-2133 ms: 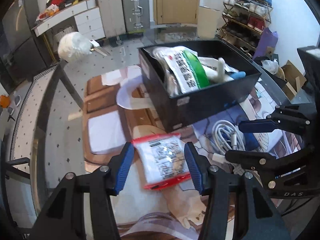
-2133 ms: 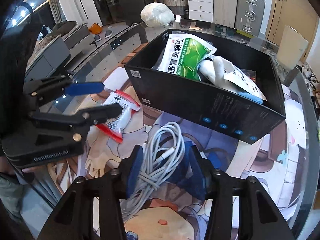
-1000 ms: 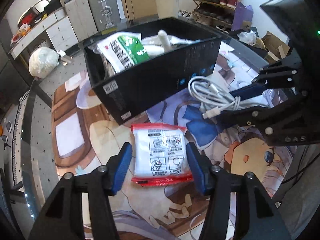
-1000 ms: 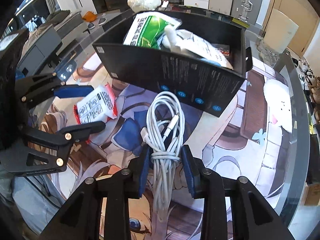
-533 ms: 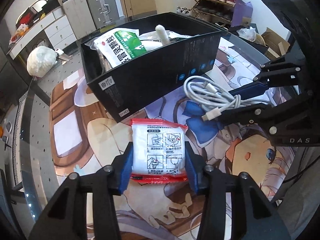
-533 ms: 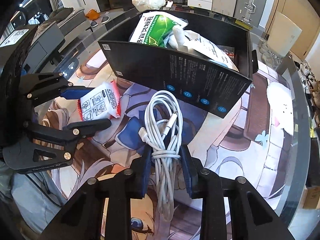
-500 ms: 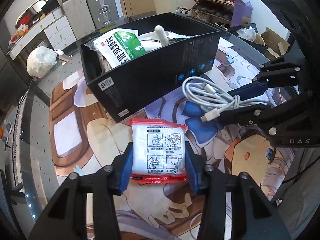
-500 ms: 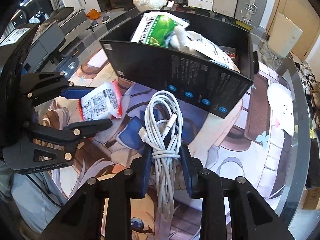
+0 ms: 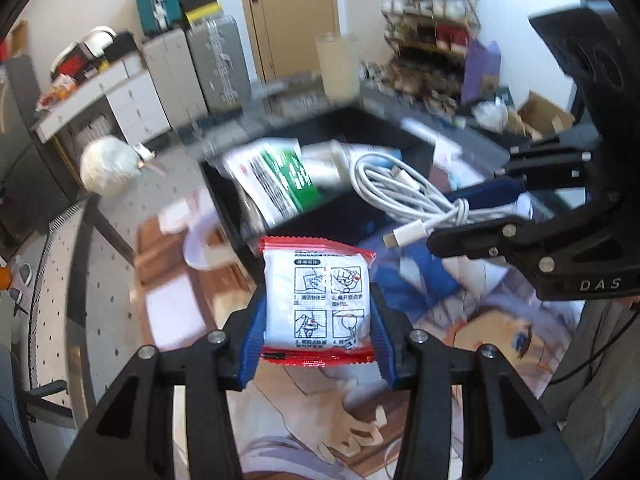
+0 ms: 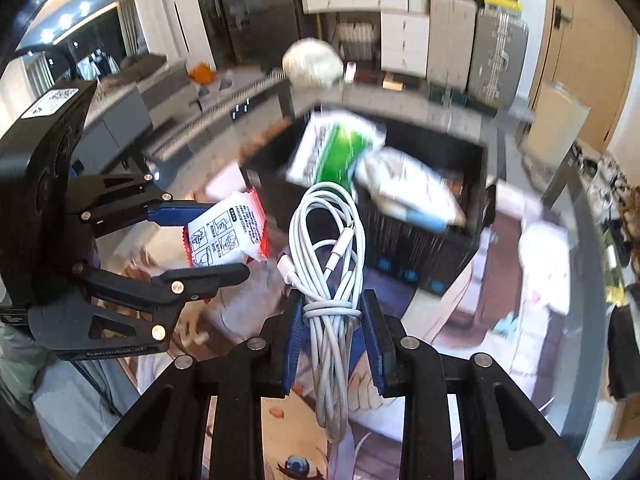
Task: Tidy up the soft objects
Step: 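Lift the red-edged packet with the left tool while the right tool lifts the cable bundle over the box, then lower the cable bundle into the box with the right tool while the left tool drops the red-edged packet in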
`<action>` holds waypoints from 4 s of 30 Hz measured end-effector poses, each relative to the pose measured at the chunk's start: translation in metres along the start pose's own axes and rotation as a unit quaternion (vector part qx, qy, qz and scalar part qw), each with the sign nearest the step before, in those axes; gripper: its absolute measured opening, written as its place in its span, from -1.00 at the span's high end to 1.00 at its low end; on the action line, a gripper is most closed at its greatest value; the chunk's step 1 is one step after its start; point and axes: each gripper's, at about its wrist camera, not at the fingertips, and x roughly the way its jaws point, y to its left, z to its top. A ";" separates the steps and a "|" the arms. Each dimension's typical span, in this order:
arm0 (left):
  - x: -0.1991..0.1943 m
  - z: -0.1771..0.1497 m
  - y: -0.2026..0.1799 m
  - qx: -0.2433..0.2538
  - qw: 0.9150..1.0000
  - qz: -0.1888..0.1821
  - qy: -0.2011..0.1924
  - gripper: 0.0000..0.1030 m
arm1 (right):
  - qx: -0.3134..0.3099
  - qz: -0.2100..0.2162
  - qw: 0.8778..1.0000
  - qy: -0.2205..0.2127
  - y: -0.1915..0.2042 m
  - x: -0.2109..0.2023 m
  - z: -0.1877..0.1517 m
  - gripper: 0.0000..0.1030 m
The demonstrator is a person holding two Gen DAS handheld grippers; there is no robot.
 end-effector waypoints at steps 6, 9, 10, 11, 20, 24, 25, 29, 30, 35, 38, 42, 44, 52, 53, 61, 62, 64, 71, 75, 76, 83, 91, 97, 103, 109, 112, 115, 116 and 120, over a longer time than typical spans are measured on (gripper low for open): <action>-0.028 0.006 0.010 -0.004 0.995 0.047 -0.082 0.11 | -0.002 0.007 0.996 -0.090 0.005 -0.034 0.007 0.45; -0.043 0.009 0.012 -0.003 0.990 0.059 -0.127 0.11 | 0.003 0.002 0.990 -0.138 0.003 -0.052 0.011 0.45; -0.047 0.009 0.014 -0.002 0.989 0.062 -0.137 0.11 | 0.001 -0.001 0.988 -0.151 0.004 -0.057 0.010 0.45; -0.052 0.009 0.014 -0.002 0.986 0.069 -0.152 0.11 | -0.004 -0.007 0.985 -0.170 0.006 -0.063 0.010 0.45; -0.088 0.005 0.020 -0.014 0.969 0.074 -0.236 0.10 | -0.020 -0.038 0.960 -0.277 0.022 -0.091 -0.004 0.45; -0.089 0.006 0.025 -0.017 0.968 0.074 -0.241 0.09 | -0.032 -0.051 0.950 -0.307 0.031 -0.101 -0.009 0.45; -0.089 0.006 0.027 -0.019 0.968 0.073 -0.240 0.09 | -0.037 -0.052 0.949 -0.310 0.032 -0.102 -0.009 0.45; -0.091 0.007 0.024 -0.019 0.966 0.072 -0.246 0.09 | -0.036 -0.051 0.948 -0.312 0.033 -0.102 -0.009 0.45; -0.091 0.007 0.022 -0.019 0.966 0.071 -0.247 0.09 | -0.034 -0.051 0.948 -0.311 0.032 -0.102 -0.009 0.45; -0.089 0.018 0.024 -0.040 0.965 0.056 -0.254 0.09 | -0.020 -0.048 0.948 -0.315 0.026 -0.104 -0.007 0.45; -0.086 0.029 0.027 -0.051 0.961 0.049 -0.268 0.09 | -0.015 -0.050 0.944 -0.325 0.024 -0.107 0.000 0.45; -0.083 0.040 0.036 -0.080 0.956 0.023 -0.281 0.09 | -0.016 -0.056 0.935 -0.349 0.026 -0.112 0.009 0.45; -0.079 0.047 0.039 -0.087 0.954 0.023 -0.287 0.09 | -0.016 -0.060 0.932 -0.356 0.025 -0.112 0.015 0.45; -0.059 0.069 0.052 -0.107 0.945 0.031 -0.308 0.08 | -0.009 -0.066 0.930 -0.363 0.015 -0.102 0.042 0.45; -0.054 0.071 0.053 -0.107 0.945 0.033 -0.306 0.08 | -0.007 -0.067 0.931 -0.360 0.013 -0.098 0.044 0.45; -0.042 0.075 0.056 -0.107 0.947 0.036 -0.301 0.08 | 0.021 -0.076 0.938 -0.338 -0.009 -0.080 0.059 0.45; -0.042 0.076 0.055 -0.106 0.947 0.036 -0.301 0.08 | 0.023 -0.075 0.938 -0.337 -0.011 -0.080 0.059 0.45; -0.041 0.077 0.054 -0.106 0.949 0.033 -0.296 0.08 | 0.026 -0.073 0.939 -0.334 -0.012 -0.080 0.060 0.45; -0.020 0.084 0.057 -0.112 0.964 0.011 -0.243 0.08 | 0.032 -0.078 0.951 -0.297 -0.015 -0.070 0.070 0.45; 0.000 0.088 0.058 -0.117 0.974 -0.004 -0.192 0.08 | 0.053 -0.076 0.964 -0.249 -0.027 -0.054 0.076 0.45; 0.003 0.088 0.057 -0.119 0.975 -0.004 -0.185 0.08 | 0.059 -0.077 0.967 -0.237 -0.030 -0.049 0.077 0.45; 0.029 0.088 0.054 -0.121 0.985 -0.011 -0.125 0.08 | 0.081 -0.066 0.982 -0.155 -0.046 -0.016 0.080 0.45; 0.053 0.082 0.047 -0.116 0.992 -0.015 -0.057 0.09 | 0.112 -0.047 0.990 -0.073 -0.066 0.022 0.075 0.45; 0.060 0.079 0.042 -0.109 0.993 -0.024 -0.034 0.09 | 0.107 -0.048 0.992 -0.050 -0.063 0.034 0.072 0.45; 0.064 0.077 0.042 -0.112 0.993 -0.032 -0.028 0.07 | 0.102 -0.057 0.992 -0.043 -0.063 0.038 0.069 0.45; 0.056 0.076 0.040 -0.108 0.993 -0.028 -0.035 -0.10 | 0.098 -0.061 0.992 -0.048 -0.060 0.032 0.067 0.41; 0.052 0.075 0.044 -0.117 0.992 -0.026 -0.041 -0.13 | 0.096 -0.063 0.992 -0.049 -0.059 0.029 0.064 0.36; 0.046 0.073 0.047 -0.121 0.991 -0.026 -0.047 -0.14 | 0.102 -0.060 0.992 -0.052 -0.059 0.023 0.060 0.30; 0.044 0.072 0.047 -0.121 0.991 -0.024 -0.047 -0.16 | 0.103 -0.060 0.991 -0.054 -0.059 0.021 0.060 0.29; 0.034 0.066 0.044 -0.113 0.992 0.007 -0.059 -0.53 | 0.112 -0.054 0.990 -0.069 -0.059 0.007 0.055 0.03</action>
